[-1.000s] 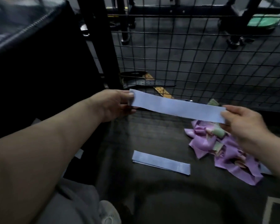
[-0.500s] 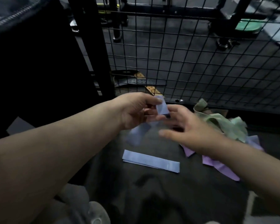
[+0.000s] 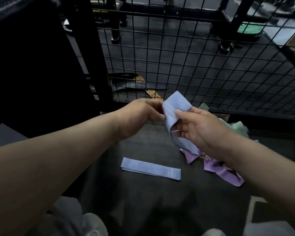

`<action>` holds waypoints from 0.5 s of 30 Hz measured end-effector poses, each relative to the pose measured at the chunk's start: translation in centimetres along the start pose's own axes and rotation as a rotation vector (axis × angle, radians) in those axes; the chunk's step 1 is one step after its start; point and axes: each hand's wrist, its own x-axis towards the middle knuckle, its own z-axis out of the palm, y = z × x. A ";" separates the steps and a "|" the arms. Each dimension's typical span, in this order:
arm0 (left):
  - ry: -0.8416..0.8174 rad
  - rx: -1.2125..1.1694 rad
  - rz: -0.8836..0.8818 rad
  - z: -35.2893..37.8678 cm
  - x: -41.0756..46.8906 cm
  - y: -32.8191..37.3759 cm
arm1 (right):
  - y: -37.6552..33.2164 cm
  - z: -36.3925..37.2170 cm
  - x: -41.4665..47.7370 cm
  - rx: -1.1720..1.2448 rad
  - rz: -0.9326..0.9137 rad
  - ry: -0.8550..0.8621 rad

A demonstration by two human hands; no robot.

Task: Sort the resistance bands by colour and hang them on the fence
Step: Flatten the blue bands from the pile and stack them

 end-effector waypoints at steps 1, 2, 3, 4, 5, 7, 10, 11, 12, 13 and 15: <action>-0.025 0.015 -0.012 0.0 0.0 -0.2 | -0.3 -0.1 -0.1 0.008 -0.006 -0.014; -0.036 0.036 -0.022 0.1 0.0 -0.3 | -0.6 -0.3 -0.2 0.013 -0.015 -0.019; -0.044 0.058 -0.033 0.2 0.0 -0.4 | -0.9 -0.4 -0.3 0.019 -0.025 -0.017; -0.057 0.079 -0.045 0.2 -0.1 -0.5 | -1.2 -0.5 -0.3 0.024 -0.036 -0.007; -0.073 0.099 -0.058 0.2 -0.1 -0.6 | -1.4 -0.7 -0.3 0.026 -0.043 0.008; -0.084 0.129 -0.082 0.1 -0.3 -0.7 | -1.9 -1.1 -0.2 0.025 -0.047 0.030; -0.062 0.172 -0.084 0.0 -0.6 -0.8 | -2.3 -1.6 -0.1 0.016 -0.036 0.047; -0.072 0.191 -0.080 0.0 -0.7 -0.8 | -2.2 -1.7 0.0 -0.008 -0.037 0.050; -0.087 0.199 -0.087 0.1 -0.8 -0.9 | -2.0 -1.8 0.1 -0.037 -0.046 0.070; -0.104 0.198 -0.103 0.1 -0.8 -1.1 | -1.7 -2.0 0.3 -0.063 -0.061 0.117; -0.121 0.214 -0.164 0.0 -0.8 -1.6 | -0.8 -2.6 1.0 -0.087 -0.078 0.249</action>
